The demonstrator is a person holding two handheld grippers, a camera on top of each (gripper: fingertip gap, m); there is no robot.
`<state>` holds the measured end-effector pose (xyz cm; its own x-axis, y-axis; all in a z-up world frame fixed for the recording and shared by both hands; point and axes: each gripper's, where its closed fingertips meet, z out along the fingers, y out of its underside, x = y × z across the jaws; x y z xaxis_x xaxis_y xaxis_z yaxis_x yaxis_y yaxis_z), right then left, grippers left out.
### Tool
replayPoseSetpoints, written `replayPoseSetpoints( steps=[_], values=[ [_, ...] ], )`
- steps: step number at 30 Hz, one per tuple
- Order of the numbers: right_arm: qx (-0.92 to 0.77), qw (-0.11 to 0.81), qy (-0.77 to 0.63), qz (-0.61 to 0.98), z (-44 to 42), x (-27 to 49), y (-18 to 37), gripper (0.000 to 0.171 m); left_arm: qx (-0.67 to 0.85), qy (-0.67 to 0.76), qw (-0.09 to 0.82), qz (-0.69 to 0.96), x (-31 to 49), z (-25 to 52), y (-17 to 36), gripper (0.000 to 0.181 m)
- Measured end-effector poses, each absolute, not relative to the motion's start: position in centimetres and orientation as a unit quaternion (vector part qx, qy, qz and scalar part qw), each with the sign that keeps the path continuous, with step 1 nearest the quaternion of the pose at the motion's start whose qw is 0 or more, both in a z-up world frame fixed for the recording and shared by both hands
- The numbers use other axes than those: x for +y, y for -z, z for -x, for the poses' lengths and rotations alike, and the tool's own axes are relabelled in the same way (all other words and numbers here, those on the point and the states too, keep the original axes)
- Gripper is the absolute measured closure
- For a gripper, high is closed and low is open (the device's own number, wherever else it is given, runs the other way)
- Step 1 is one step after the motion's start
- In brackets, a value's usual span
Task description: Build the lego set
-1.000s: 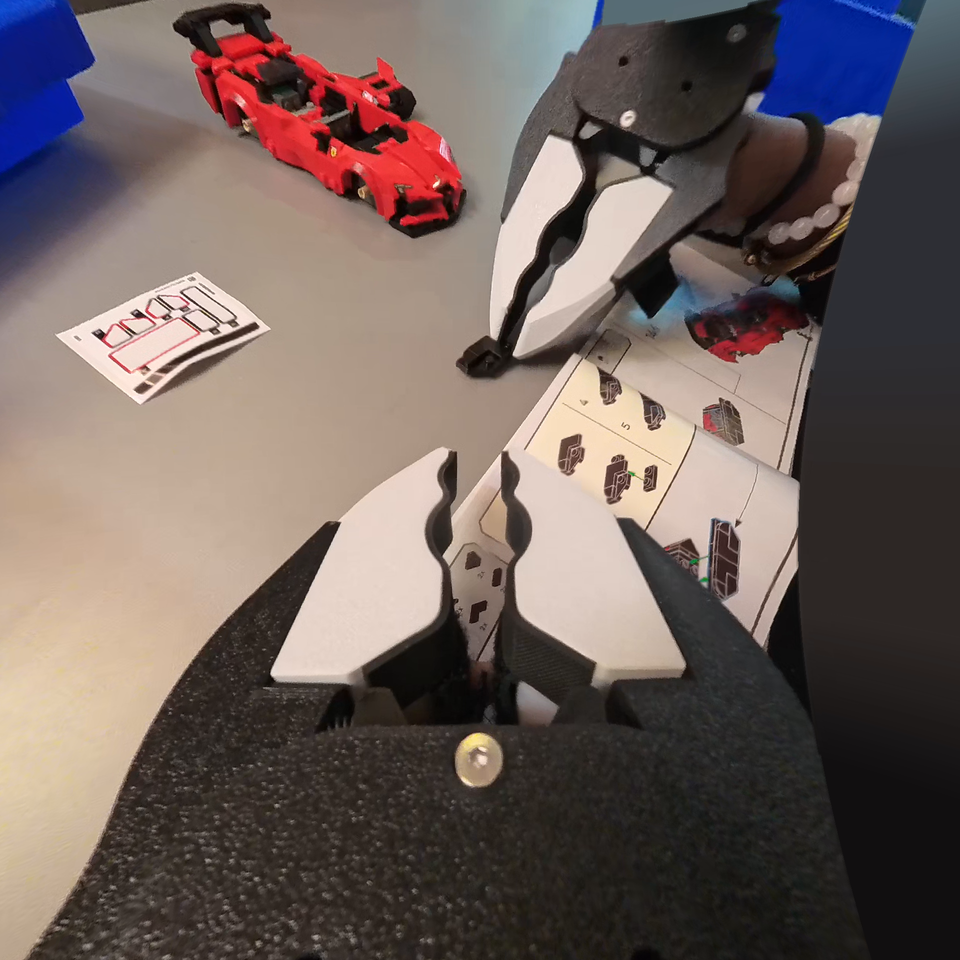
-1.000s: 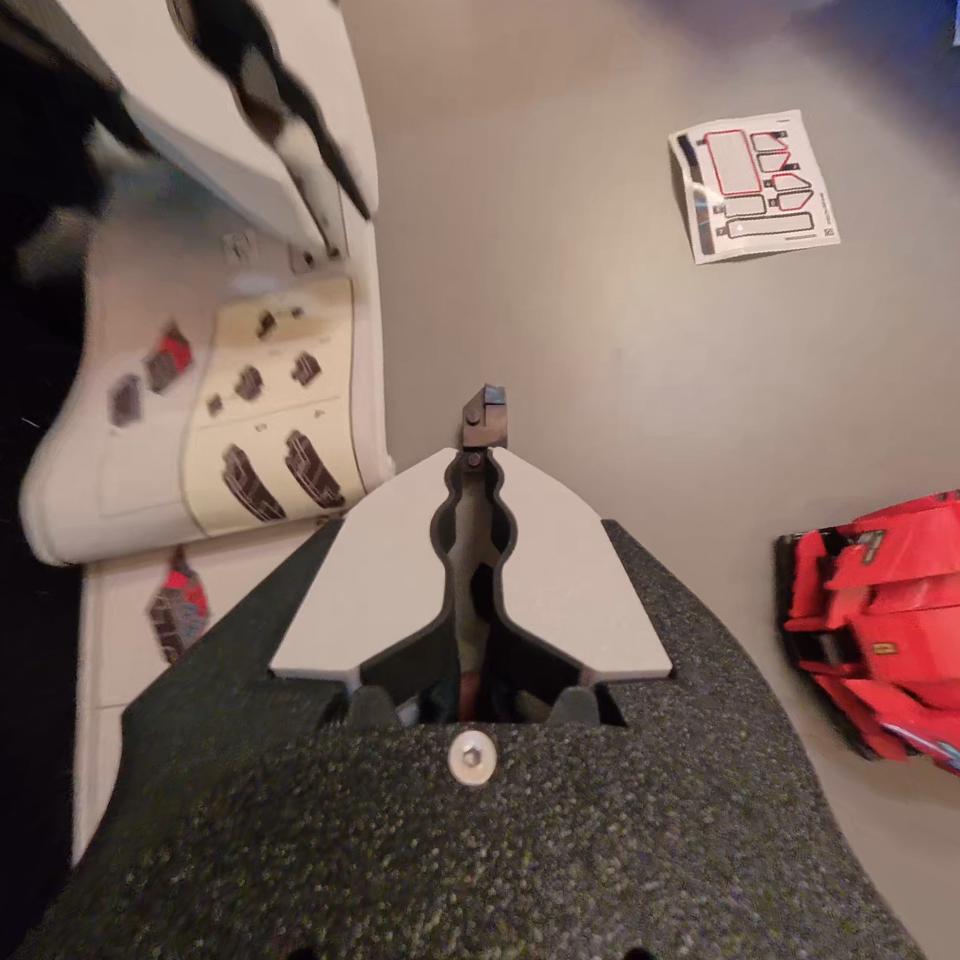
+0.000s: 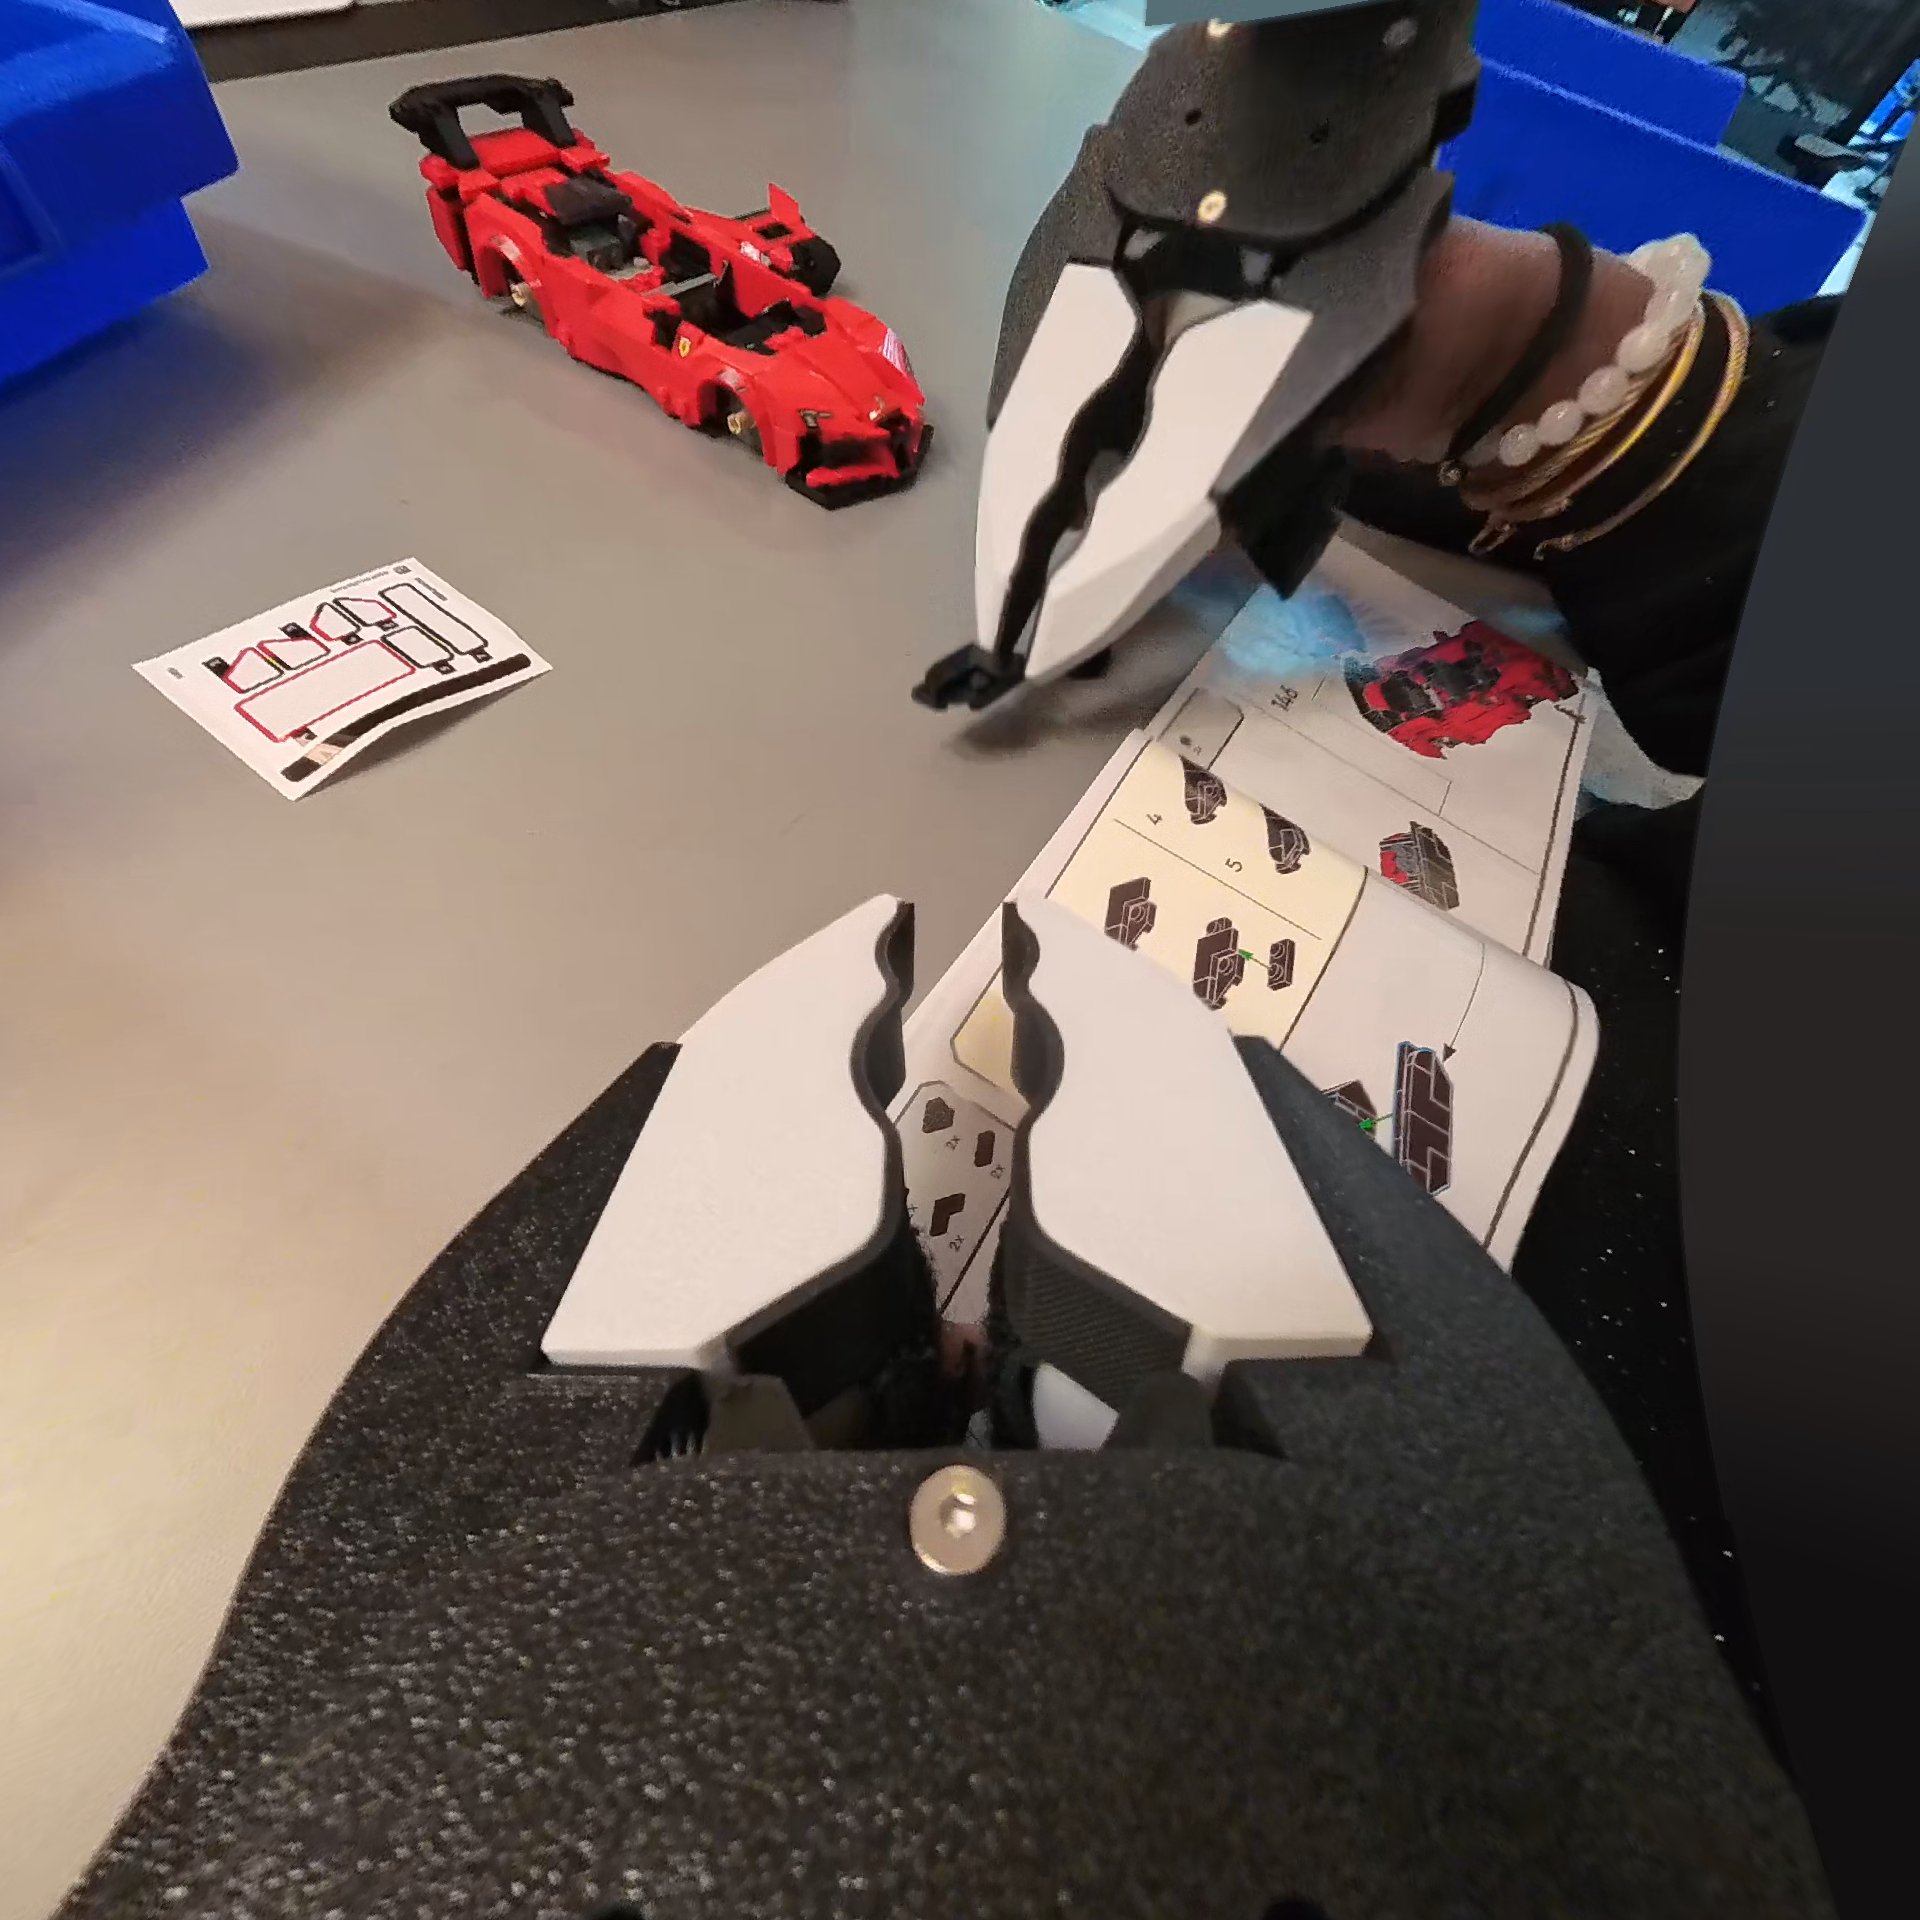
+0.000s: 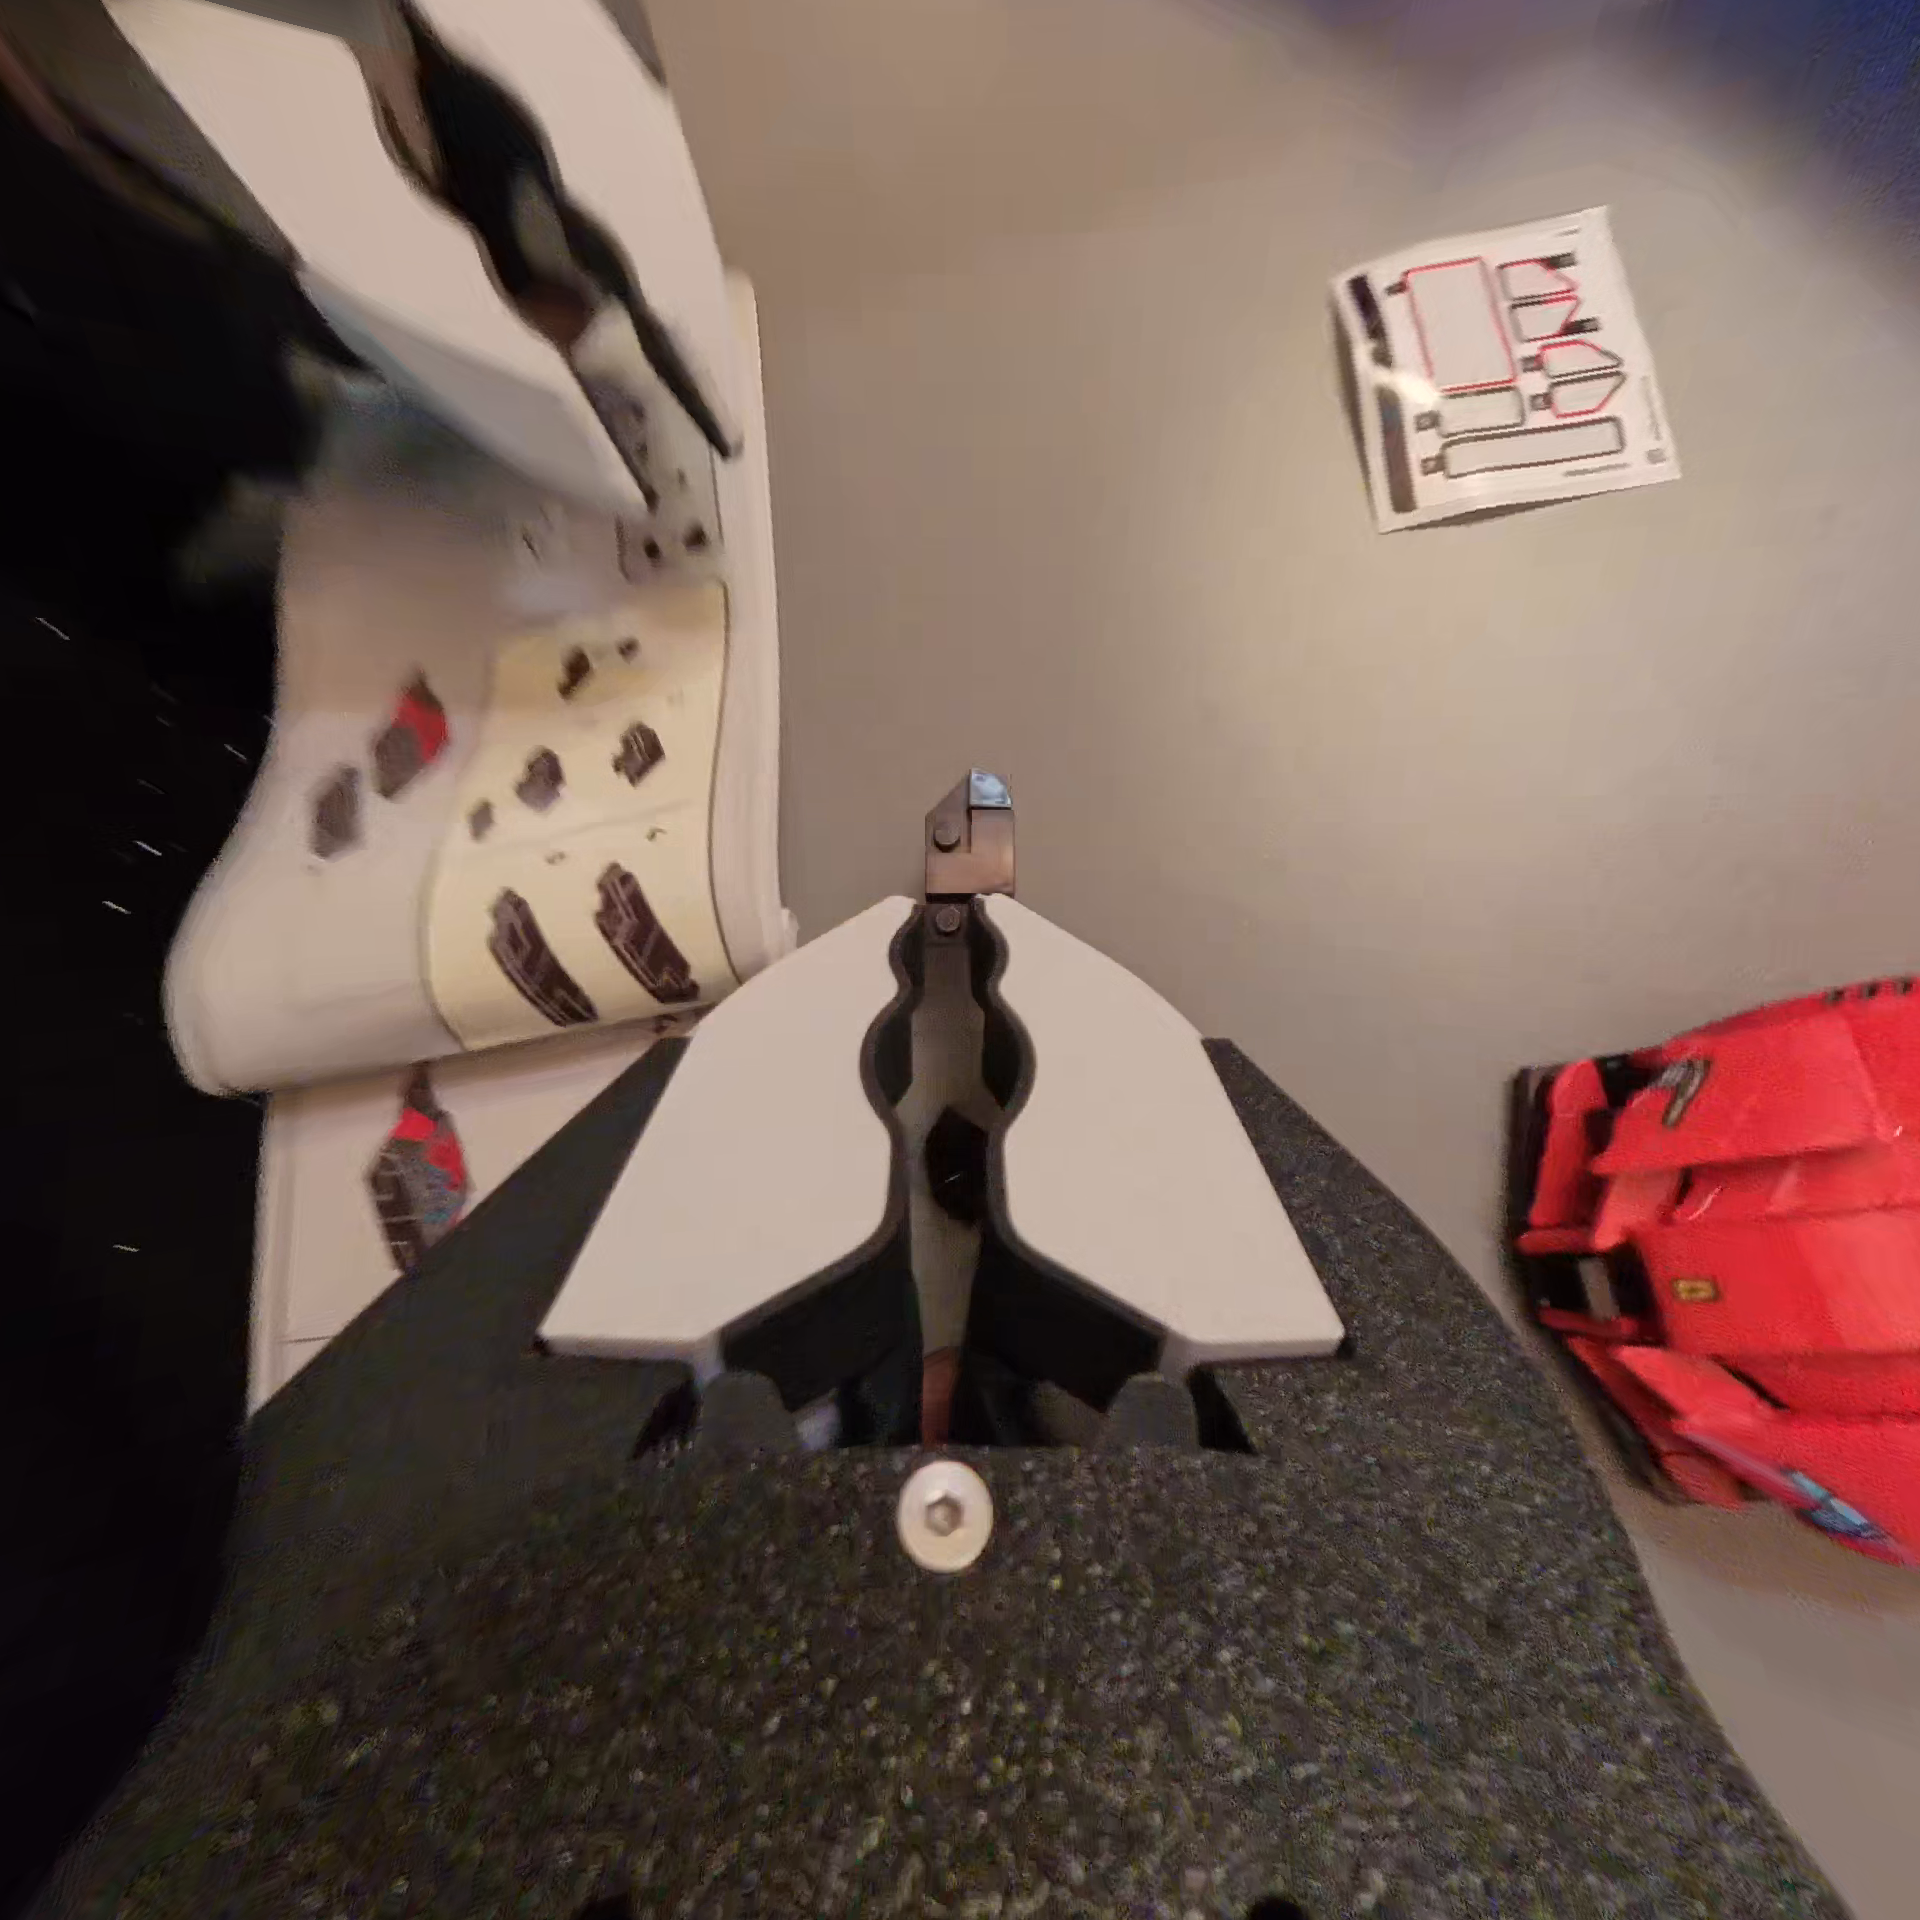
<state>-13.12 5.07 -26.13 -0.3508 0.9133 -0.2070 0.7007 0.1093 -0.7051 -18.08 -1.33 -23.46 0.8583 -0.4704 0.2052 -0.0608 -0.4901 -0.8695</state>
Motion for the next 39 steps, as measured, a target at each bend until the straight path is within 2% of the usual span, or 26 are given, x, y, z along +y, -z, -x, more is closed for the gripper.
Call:
replayPoseSetpoints(
  steps=[4,7,10,12,17,24,31,33,35,39],
  values=[
    [-0.792,0.164,-0.287,0.514,13.0,4.9,27.4,0.164,0.166,0.208,0.472,0.841,-1.3,17.9,23.7,0.165],
    [-0.801,0.164,-0.278,0.504,12.9,4.7,27.6,0.16,0.165,0.209,0.469,0.842,-1.2,17.9,23.9,0.165],
    [-0.803,0.155,-0.284,0.501,12.5,4.5,27.3,0.14,0.165,0.209,0.468,0.843,-1.2,17.9,23.9,0.165],
    [-0.803,0.154,-0.29,0.497,11.7,4.7,26.8,0.138,0.166,0.207,0.468,0.843,-1.2,17.9,23.9,0.165],
    [-0.792,0.158,-0.274,0.522,8.7,6.8,26.5,0.145,0.168,0.207,0.465,0.844,-1.2,17.8,24.0,0.165],
    [-0.78,0.174,-0.254,0.545,8.7,7.2,27.5,0.143,0.169,0.2,0.456,0.851,-1.2,17.8,24.4,0.165],
    [-0.825,0.166,-0.249,0.48,8.2,7.0,27.5,0.16,0.173,0.198,0.446,0.855,-1.1,17.6,24.7,0.165],
    [-0.845,0.168,-0.242,0.447,8.4,7.3,27.5,0.159,0.176,0.198,0.447,0.855,-0.9,17.4,24.6,0.165],
    [-0.849,0.164,-0.222,0.45,8.4,8.0,27.5,0.15,0.184,0.199,0.446,0.853,-0.6,17.1,24.3,0.165],
    [-0.826,0.161,-0.228,0.49,7.8,8.2,27.1,0.149,0.241,0.185,0.421,0.854,0.4,15.8,23.5,0.164]
  ],
)
